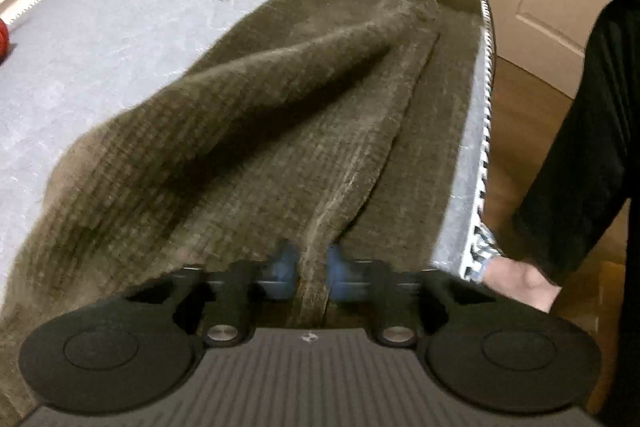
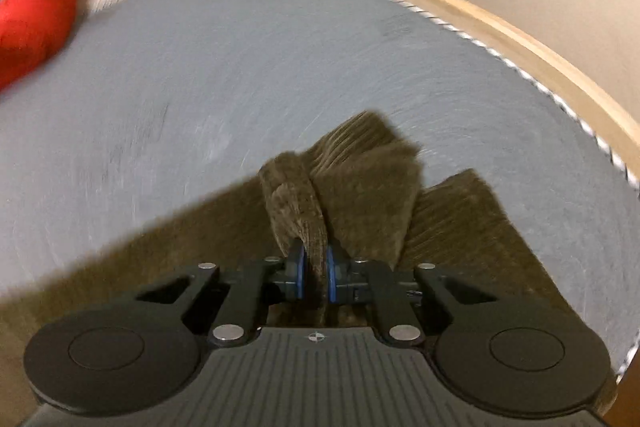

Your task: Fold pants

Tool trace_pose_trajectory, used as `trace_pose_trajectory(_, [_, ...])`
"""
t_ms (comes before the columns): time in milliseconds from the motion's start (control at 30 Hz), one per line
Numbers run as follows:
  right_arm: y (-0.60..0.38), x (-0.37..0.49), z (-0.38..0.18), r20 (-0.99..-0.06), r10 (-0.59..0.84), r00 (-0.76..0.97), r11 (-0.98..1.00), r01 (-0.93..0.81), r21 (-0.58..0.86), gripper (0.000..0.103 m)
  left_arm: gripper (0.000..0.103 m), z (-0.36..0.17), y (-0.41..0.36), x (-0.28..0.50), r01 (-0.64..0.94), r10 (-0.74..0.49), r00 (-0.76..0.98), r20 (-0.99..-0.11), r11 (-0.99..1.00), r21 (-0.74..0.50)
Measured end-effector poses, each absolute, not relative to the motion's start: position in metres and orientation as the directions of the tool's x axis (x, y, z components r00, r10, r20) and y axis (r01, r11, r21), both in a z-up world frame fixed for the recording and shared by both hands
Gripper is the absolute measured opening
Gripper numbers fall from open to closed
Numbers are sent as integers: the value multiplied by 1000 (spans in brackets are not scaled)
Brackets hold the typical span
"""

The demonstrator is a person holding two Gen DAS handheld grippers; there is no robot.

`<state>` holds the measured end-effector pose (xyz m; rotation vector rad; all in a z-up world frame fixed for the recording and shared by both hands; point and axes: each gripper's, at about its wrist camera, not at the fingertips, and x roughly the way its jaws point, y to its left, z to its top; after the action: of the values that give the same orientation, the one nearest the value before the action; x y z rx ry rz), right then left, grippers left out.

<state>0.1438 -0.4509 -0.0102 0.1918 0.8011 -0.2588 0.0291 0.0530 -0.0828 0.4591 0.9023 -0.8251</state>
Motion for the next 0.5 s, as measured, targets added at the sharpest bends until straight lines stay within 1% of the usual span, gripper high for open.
trace_pose_trajectory(100, [-487,124,29,-621,-141,771,889,374,263,7,7,-68,55,27,792,-449,399,-800,608,54])
trace_pose_trajectory(167, [-514,99,60,-507,-132,852,825,378,420,6,7,-50,67,27,775,-488,424,-763,631,27])
trace_pose_trajectory(200, [-524,86,71,-467,-133,874,797,374,474,6,7,-40,75,26,769,-514,434,-740,639,7])
trace_pose_trajectory(233, [-532,71,81,-442,-147,885,771,382,509,6,7,-32,82,24,774,-541,435,-720,633,-9])
trace_pose_trajectory(267, [-536,61,85,-444,-163,881,759,399,514,6,7,-26,88,19,787,-566,426,-706,617,-20])
trace_pose_trajectory(333, [-538,40,87,-505,-217,836,736,480,478,6,7,-25,90,9,818,-585,392,-710,575,-23])
trace_pose_trajectory(367, [-539,30,83,-562,-244,790,711,540,450,6,7,-29,88,3,835,-579,368,-727,550,-16])
trace_pose_trajectory(433, [-541,12,63,-662,-268,700,663,632,400,6,7,-44,78,-8,872,-548,316,-775,490,9])
trace_pose_trajectory(500, [-552,1,27,-771,-254,584,605,718,344,6,7,-57,69,-15,896,-510,274,-815,443,24])
